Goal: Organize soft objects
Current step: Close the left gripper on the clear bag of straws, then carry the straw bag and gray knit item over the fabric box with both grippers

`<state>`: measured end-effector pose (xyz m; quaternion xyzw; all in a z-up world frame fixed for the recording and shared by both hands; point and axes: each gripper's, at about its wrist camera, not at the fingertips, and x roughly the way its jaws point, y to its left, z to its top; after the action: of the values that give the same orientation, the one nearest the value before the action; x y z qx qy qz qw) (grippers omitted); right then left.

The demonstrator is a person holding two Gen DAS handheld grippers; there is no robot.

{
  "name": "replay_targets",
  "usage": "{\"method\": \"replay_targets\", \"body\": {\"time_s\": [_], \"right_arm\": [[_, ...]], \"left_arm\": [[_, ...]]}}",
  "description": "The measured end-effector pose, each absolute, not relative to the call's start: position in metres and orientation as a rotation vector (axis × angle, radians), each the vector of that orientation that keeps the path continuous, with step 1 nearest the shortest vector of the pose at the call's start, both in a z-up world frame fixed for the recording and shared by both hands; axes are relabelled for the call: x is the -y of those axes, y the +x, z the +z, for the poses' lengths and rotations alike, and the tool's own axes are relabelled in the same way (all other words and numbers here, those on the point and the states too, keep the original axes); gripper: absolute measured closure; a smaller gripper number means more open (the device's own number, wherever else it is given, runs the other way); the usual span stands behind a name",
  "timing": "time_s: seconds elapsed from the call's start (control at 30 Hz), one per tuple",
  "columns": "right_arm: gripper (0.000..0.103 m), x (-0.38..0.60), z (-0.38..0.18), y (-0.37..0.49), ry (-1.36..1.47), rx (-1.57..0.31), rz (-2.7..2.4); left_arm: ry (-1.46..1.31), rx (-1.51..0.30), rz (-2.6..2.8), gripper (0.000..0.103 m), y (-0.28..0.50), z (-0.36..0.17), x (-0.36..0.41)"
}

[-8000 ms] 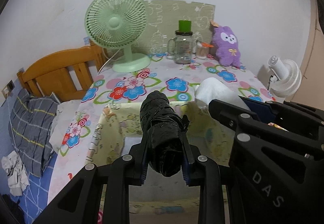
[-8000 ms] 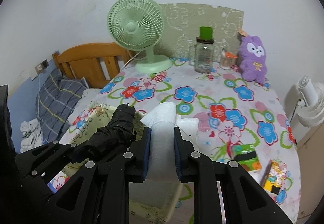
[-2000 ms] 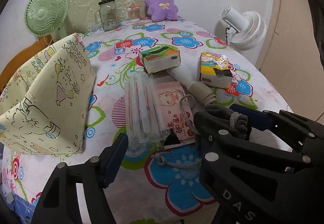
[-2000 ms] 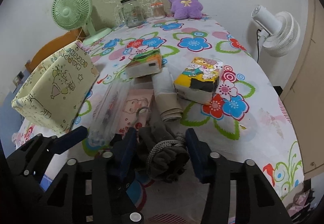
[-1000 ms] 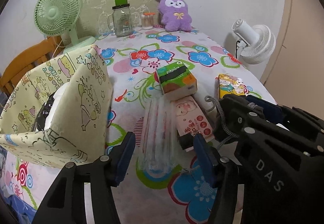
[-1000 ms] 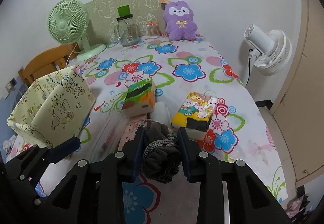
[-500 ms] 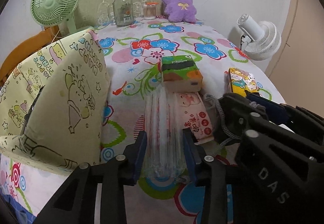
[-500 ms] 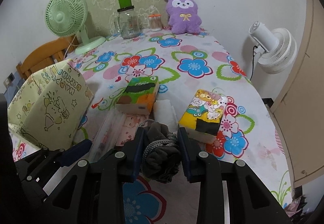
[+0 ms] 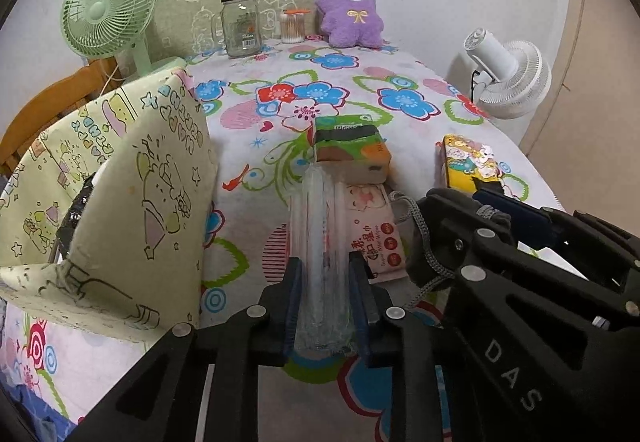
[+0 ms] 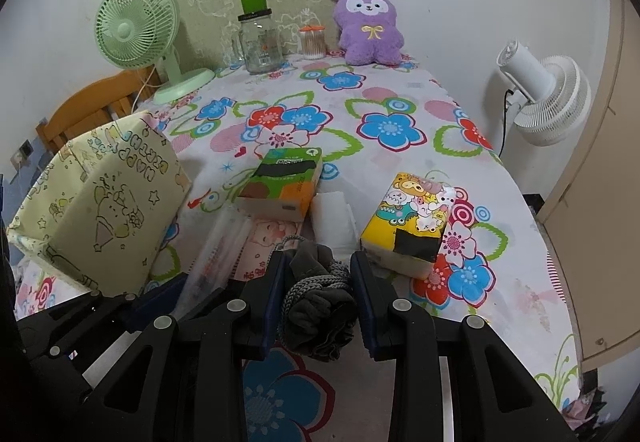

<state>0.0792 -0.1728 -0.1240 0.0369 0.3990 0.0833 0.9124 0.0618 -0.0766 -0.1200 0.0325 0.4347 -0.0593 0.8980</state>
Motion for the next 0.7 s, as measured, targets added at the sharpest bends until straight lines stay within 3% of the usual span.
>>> {"method": "replay_targets", "body": {"time_s": [0.7], "right_arm": [[0.067,0.184,-0.081,0.055,0.09,-0.728,0.164]], "left_arm": [[0.078,-0.804,-0.135,0.081,0.047,-0.074,0.088]]}}
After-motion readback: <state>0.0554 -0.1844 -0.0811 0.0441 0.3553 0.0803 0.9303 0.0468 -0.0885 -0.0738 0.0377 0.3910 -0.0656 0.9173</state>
